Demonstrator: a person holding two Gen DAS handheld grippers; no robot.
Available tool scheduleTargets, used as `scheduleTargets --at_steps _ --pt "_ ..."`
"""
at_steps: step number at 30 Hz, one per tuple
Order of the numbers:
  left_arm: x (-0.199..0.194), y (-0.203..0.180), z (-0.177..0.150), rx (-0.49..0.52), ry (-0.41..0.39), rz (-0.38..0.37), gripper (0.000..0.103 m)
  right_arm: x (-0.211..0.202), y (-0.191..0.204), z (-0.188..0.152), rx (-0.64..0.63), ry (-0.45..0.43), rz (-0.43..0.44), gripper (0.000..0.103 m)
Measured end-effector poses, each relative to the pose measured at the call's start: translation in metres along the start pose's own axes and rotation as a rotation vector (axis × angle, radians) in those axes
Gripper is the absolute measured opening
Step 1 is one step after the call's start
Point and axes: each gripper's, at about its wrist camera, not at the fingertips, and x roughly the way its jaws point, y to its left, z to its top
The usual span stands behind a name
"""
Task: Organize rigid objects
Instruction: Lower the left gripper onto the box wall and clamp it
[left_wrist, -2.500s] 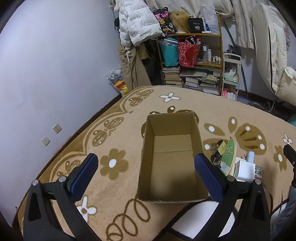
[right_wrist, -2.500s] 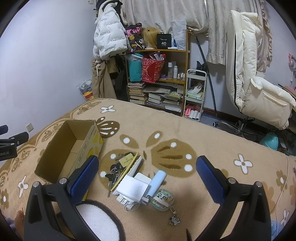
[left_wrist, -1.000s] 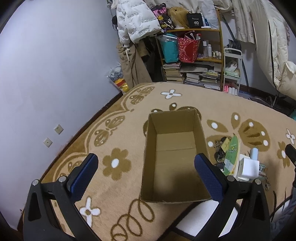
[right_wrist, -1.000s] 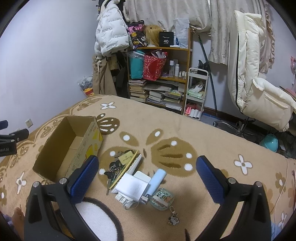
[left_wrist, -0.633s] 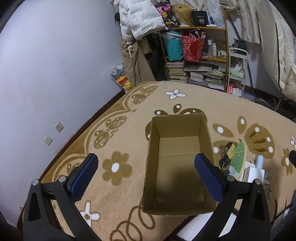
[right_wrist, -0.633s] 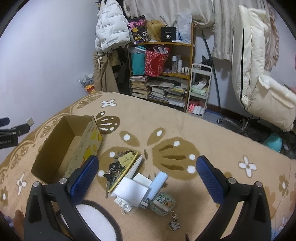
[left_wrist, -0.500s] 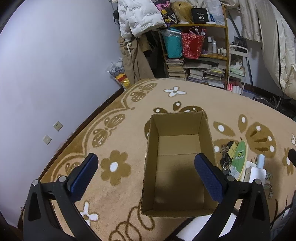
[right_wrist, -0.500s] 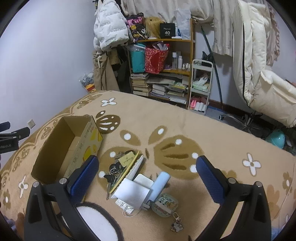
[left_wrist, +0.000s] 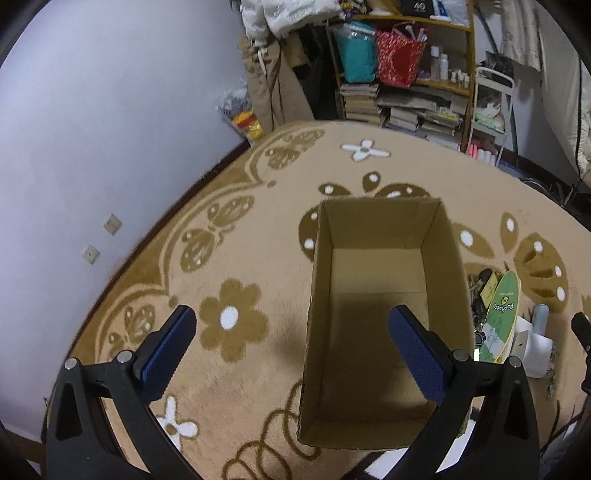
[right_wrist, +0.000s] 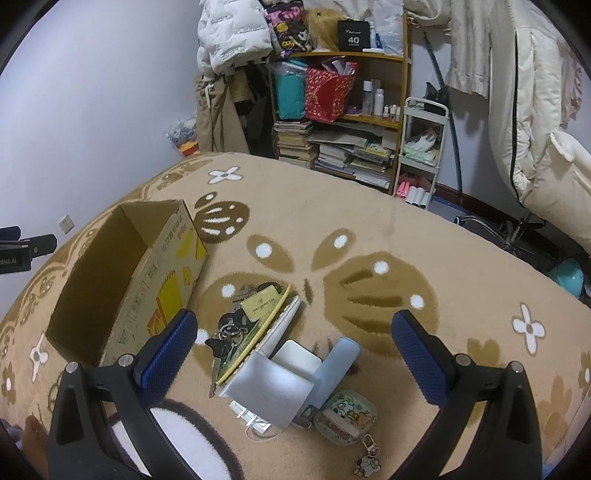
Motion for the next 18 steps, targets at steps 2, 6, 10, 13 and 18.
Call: scheduleTargets --at_steps 2,6,10,13,18 --pt "0.008 0.001 -0.001 -0.004 0.028 -0.003 0.099 0.006 0.002 -0.001 -0.001 0.016 0.002 0.103" --pt "0.028 0.002 -0.008 0.007 0.104 -0.005 0.093 0.017 0.005 -0.004 -0.004 0.059 0.012 0.103" --pt "0.045 -0.001 -0.018 0.036 0.184 -0.008 0.088 0.026 0.010 -0.010 -0.016 0.095 0.018 0.103" --pt "0.052 -0.004 -0.023 0.055 0.221 -0.009 0.081 0.033 0.015 -0.016 -0.037 0.131 0.008 0.103" --pt "0.064 -0.008 -0.035 0.058 0.297 -0.038 0.056 0.047 0.020 -0.027 -0.043 0.216 -0.011 0.103"
